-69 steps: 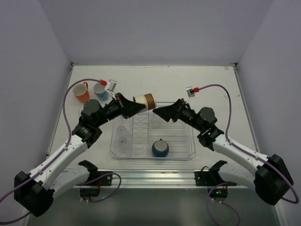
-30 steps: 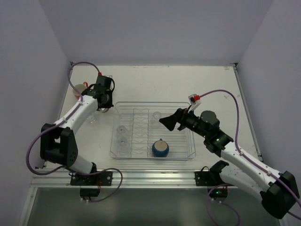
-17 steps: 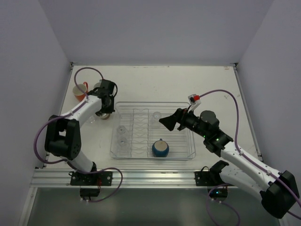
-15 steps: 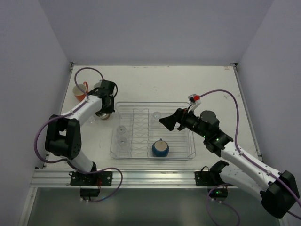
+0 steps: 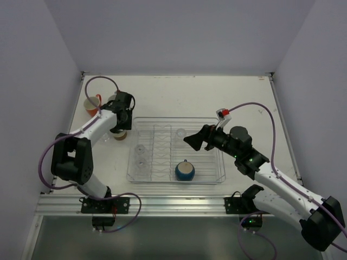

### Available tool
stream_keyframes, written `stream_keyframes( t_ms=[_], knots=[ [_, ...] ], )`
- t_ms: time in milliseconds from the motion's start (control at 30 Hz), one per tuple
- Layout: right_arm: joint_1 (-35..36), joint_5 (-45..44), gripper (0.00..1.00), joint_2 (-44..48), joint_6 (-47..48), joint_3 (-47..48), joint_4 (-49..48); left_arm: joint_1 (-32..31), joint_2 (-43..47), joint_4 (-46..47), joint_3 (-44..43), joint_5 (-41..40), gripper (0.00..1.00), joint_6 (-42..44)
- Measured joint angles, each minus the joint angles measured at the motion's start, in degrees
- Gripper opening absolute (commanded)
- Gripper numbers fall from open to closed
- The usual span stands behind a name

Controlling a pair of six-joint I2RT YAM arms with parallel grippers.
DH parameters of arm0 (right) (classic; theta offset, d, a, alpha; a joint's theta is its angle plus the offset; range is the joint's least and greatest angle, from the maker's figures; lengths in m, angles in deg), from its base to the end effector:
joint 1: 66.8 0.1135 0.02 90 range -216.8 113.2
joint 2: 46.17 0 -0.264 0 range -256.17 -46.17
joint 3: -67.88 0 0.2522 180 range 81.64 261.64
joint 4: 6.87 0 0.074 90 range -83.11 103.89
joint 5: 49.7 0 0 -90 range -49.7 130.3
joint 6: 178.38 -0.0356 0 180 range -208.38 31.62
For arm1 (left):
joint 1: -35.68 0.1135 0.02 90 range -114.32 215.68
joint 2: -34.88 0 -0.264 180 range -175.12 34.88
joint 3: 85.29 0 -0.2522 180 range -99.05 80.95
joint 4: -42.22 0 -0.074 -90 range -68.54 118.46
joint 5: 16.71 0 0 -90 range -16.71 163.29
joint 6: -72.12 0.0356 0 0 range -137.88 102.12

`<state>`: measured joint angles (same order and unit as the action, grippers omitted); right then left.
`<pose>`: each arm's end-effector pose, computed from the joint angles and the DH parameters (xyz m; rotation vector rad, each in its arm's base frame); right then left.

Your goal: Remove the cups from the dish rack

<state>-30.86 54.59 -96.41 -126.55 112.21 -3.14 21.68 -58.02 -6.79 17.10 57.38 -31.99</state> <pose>0.1640 0.1298 0.2723 -0.1616 1.8749 1.1395 0.3163 -0.0688 0.2131 -0.0865 2.6337 0.2111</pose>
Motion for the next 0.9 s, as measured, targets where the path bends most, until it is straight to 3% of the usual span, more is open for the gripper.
stream_keyframes(
  t_ms=[133, 233, 367, 533, 733, 900],
  knots=[
    [1.8, -2.6, 0.97, 0.3, 1.3, 2.3, 4.5, 0.0, 3.4, 0.0, -0.1, 0.9, 0.71, -0.2],
    [6.0, -6.0, 0.98, 0.3, 3.0, 4.3, 9.1, 0.0, 8.5, 0.6, -1.1, 2.7, 0.80, -0.7],
    [13.3, -10.8, 0.99, -0.8, 4.6, 5.8, 15.9, 0.0, 16.9, 4.1, -2.4, 6.5, 0.82, -1.4],
    [17.2, -15.3, 0.99, -4.3, 5.7, 7.7, 26.0, 0.0, 26.8, 9.0, -1.0, 13.9, 0.86, -1.9],
    [21.8, -19.9, 0.99, -10.6, 6.0, 11.3, 34.9, 0.0, 38.1, 14.8, 7.9, 23.5, 0.87, -3.1],
    [24.0, -20.7, 0.99, -15.5, 5.1, 13.2, 37.3, 0.0, 46.3, 17.0, 15.2, 26.5, 0.88, -3.8]
  ],
)
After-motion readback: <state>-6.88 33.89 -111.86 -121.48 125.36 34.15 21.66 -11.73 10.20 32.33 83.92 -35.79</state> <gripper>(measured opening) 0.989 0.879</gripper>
